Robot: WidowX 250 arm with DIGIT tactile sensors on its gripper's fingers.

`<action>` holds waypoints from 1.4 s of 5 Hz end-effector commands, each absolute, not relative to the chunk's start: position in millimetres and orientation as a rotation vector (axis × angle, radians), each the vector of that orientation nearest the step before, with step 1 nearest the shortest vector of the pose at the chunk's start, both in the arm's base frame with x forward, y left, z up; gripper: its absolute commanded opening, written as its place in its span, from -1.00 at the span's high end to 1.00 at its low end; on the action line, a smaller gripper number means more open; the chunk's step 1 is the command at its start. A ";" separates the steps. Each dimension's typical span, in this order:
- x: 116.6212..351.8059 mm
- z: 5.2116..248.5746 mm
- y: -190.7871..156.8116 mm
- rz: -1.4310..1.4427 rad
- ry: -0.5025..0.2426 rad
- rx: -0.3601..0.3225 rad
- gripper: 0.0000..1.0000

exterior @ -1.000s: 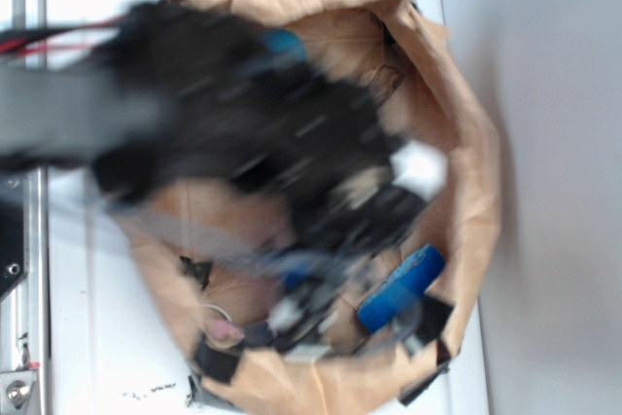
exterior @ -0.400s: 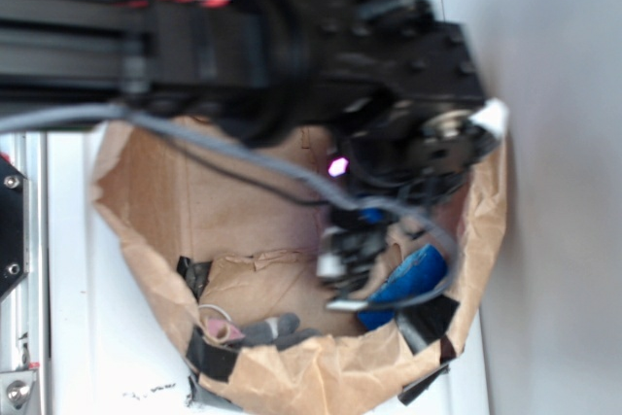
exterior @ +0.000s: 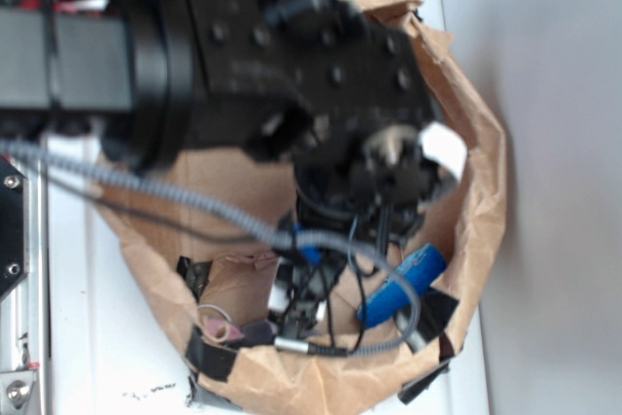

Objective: Grab the gray animal.

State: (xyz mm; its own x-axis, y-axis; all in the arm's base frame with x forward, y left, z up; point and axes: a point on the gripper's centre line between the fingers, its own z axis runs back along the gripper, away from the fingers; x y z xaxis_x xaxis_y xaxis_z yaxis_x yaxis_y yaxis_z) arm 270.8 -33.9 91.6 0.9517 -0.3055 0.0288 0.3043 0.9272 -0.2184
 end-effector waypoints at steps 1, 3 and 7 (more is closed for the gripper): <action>263.0 76.4 -65.0 -0.395 0.041 -0.185 -1.00; 255.9 87.9 -63.2 -0.451 0.095 -0.383 -1.00; 203.9 29.3 -117.3 -0.520 0.079 -0.396 -0.71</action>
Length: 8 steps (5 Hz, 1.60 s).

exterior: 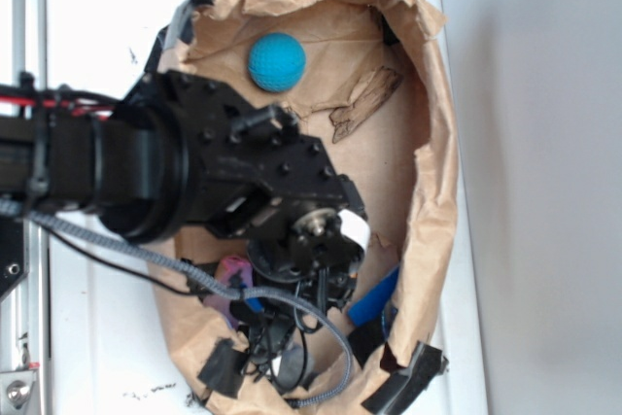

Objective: Grab the gray animal.

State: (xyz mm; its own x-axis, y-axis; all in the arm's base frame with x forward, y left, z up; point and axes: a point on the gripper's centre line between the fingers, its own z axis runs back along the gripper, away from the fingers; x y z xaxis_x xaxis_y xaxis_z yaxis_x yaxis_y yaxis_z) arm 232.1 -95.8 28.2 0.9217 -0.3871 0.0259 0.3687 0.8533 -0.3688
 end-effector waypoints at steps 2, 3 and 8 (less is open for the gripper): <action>198.0 52.3 -113.7 -0.521 0.026 -0.427 1.00; 202.1 70.0 -108.5 -0.493 -0.013 -0.471 1.00; 206.5 90.8 -94.9 -0.408 -0.121 -0.339 -1.00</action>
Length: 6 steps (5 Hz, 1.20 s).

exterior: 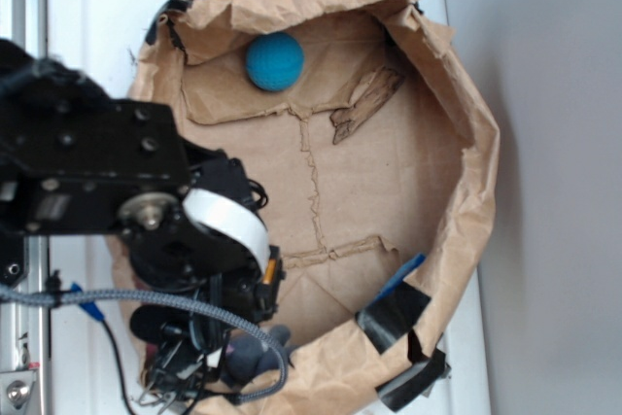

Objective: Grab the gray animal.

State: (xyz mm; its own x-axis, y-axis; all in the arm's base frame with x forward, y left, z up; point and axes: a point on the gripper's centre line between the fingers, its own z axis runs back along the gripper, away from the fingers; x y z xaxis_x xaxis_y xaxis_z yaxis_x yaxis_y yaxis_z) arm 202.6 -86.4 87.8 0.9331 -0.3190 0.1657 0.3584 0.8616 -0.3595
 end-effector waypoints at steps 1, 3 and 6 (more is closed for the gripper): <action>206.5 90.8 -94.9 -0.408 -0.121 -0.339 -1.00; 225.6 89.3 -87.1 -0.317 -0.122 -0.335 -1.00; 238.3 107.7 -68.5 -0.297 -0.242 -0.345 -1.00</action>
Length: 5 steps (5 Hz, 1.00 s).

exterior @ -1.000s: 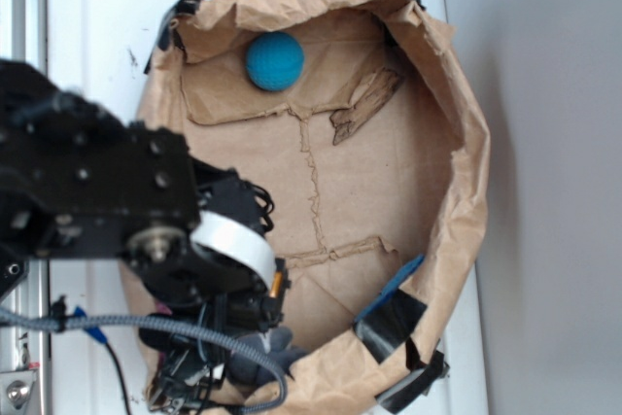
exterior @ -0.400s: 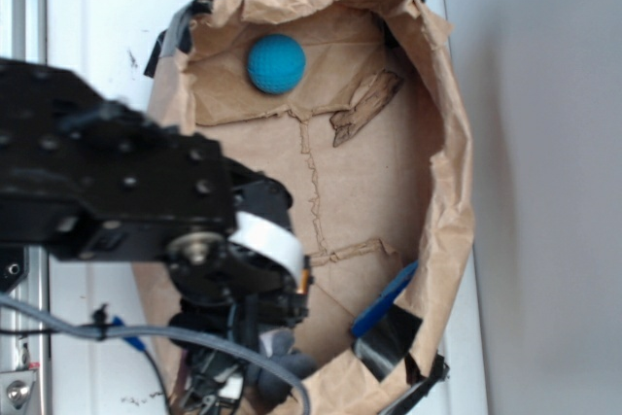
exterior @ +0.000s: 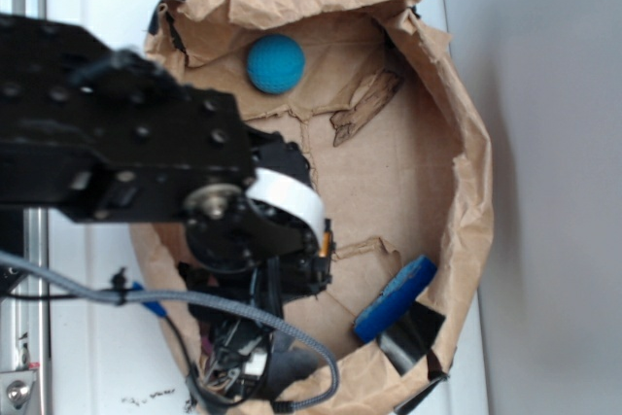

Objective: Grab the gray animal.

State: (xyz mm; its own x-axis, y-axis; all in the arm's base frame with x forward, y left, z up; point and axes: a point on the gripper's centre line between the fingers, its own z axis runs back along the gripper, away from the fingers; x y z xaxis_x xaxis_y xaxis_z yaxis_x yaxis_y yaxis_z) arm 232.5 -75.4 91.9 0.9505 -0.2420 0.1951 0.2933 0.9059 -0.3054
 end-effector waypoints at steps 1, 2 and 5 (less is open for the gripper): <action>216.3 101.5 -92.7 -0.338 -0.221 -0.350 -1.00; 213.6 89.2 -104.7 -0.340 -0.205 -0.323 -1.00; 227.6 98.7 -96.0 -0.264 -0.200 -0.348 -1.00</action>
State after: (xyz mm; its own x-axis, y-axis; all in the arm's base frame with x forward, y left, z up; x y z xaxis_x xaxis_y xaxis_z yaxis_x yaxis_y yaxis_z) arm 220.5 -96.2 85.9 0.9565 -0.2174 0.1947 0.2704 0.9112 -0.3109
